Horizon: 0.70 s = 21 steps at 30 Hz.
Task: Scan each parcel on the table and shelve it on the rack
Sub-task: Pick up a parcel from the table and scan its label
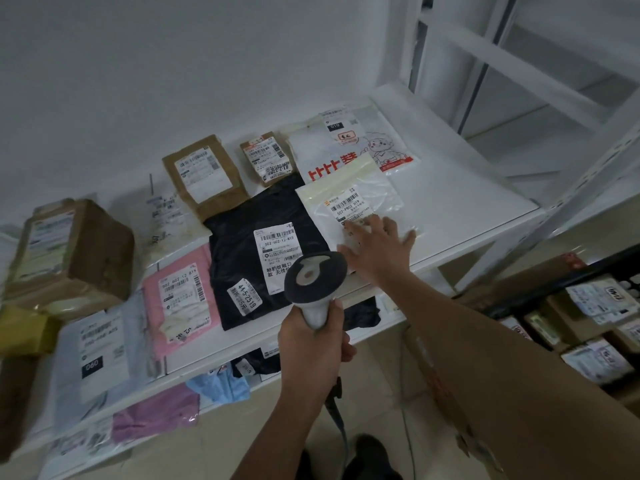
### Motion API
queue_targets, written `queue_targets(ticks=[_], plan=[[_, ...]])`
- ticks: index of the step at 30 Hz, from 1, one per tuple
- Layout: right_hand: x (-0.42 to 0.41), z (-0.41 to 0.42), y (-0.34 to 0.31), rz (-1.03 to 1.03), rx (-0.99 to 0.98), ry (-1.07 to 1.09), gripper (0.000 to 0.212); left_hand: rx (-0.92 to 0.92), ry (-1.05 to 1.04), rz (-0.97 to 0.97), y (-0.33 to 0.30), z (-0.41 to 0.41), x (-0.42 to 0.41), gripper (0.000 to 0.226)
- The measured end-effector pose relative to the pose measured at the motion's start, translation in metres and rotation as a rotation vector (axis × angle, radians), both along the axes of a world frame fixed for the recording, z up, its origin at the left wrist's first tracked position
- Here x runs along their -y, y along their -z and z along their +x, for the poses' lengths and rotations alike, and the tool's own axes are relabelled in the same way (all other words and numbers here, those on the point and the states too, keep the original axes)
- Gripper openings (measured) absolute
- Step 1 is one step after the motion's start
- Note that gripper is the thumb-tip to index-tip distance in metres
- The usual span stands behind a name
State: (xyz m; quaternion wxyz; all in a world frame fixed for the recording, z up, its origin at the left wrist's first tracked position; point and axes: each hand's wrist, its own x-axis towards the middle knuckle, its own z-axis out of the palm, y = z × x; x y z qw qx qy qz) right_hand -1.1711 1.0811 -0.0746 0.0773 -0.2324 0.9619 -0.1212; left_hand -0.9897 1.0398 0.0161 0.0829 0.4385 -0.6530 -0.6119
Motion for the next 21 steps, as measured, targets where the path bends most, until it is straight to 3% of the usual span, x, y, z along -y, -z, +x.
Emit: queue_targets(ticks=[6, 9, 14, 21], plan=[[0.013, 0.022, -0.018, -0.089, -0.113, 0.039, 0.059, 0.000, -0.083, -0.008, -0.016, 0.026, 0.020, 0.030], [0.041, 0.041, -0.033, -0.125, -0.187, -0.086, 0.058, -0.018, -0.129, -0.010, -0.027, 0.044, 0.037, 0.028], [0.111, 0.091, -0.063, -0.125, -0.142, -0.237, 0.056, -0.048, -0.199, -0.098, -0.038, 0.098, 0.080, 0.033], [0.224, 0.232, -0.080, -0.122, -0.140, -0.472, 0.052, -0.135, -0.343, -0.121, -0.056, 0.230, 0.164, 0.035]])
